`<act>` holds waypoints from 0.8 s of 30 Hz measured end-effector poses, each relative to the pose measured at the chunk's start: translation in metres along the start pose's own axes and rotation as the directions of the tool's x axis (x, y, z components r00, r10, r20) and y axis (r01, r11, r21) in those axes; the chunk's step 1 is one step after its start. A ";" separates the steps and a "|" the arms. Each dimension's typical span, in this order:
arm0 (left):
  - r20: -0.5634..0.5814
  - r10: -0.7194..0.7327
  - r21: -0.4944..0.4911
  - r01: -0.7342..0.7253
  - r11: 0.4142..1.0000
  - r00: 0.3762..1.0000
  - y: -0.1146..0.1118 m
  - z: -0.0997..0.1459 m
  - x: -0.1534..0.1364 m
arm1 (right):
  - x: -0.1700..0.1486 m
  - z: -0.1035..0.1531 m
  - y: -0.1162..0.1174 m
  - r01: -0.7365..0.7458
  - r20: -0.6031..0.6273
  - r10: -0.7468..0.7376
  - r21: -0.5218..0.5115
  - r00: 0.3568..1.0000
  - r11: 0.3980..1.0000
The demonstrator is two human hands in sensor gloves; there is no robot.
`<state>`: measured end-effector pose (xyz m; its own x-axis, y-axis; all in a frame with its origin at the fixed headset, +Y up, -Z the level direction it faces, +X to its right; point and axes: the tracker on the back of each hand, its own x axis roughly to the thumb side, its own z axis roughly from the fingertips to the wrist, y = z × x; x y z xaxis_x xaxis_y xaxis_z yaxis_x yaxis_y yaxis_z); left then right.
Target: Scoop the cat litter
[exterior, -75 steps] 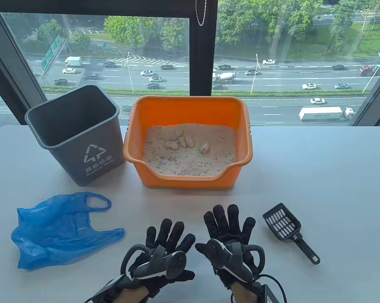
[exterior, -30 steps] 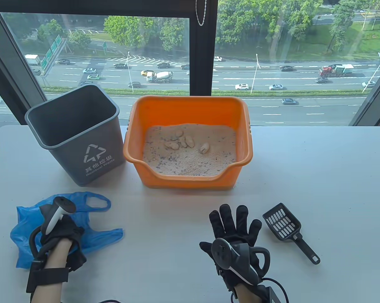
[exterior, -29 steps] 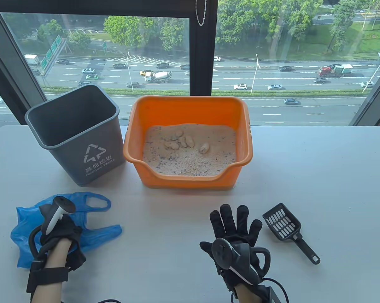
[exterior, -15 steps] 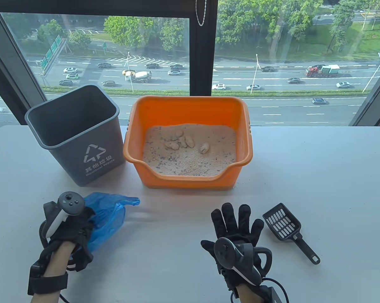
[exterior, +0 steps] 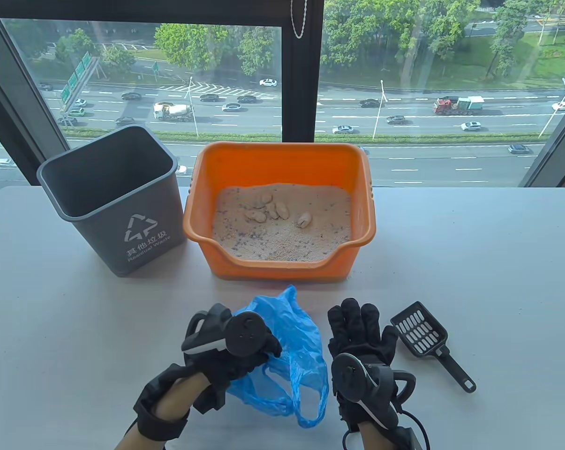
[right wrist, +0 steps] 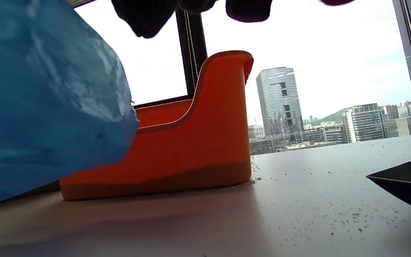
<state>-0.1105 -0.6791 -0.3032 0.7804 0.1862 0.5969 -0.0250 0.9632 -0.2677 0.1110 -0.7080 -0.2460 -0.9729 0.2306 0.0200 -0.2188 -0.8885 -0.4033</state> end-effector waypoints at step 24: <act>-0.155 -0.024 -0.104 0.008 0.995 0.988 -0.043 -0.002 -0.024 | 0.050 0.014 0.015 0.142 0.212 -0.209 0.294 0.955 0.945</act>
<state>-0.1268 -0.7253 -0.3072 0.8682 0.1303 0.4787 0.0463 0.9394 -0.3396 0.0579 -0.7154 -0.2384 -0.8989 0.3219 0.2972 -0.3669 -0.9238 -0.1091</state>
